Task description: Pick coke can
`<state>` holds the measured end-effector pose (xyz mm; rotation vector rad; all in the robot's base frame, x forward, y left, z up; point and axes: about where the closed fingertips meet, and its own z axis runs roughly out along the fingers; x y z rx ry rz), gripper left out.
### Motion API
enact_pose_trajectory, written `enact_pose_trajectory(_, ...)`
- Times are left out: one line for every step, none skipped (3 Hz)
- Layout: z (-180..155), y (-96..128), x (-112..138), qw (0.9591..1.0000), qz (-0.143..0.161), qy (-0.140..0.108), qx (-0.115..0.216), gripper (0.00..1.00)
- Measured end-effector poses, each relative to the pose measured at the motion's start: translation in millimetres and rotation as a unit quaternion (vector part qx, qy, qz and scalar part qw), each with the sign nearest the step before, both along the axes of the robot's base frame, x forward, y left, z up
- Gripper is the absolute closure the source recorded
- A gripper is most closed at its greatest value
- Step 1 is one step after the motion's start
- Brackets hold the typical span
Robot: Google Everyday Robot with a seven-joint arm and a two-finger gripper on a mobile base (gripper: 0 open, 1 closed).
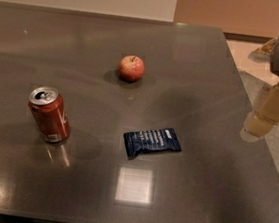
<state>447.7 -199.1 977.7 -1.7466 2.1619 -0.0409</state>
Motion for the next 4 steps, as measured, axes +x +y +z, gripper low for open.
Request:
enact_pose_trajectory(-3, 23, 5, 0.9994, 0.03, -0.006, 0.014, 0.0)
enact_pose_trajectory(-9, 52, 7, 0.9975, 0.067, -0.009, 0.02, 0.0)
enact_pose_trajectory(-21, 82, 14, 0.9956, 0.089, -0.015, 0.024, 0.0)
enact_pose_trajectory(-35, 112, 31, 0.9947, 0.096, -0.02, 0.03, 0.0)
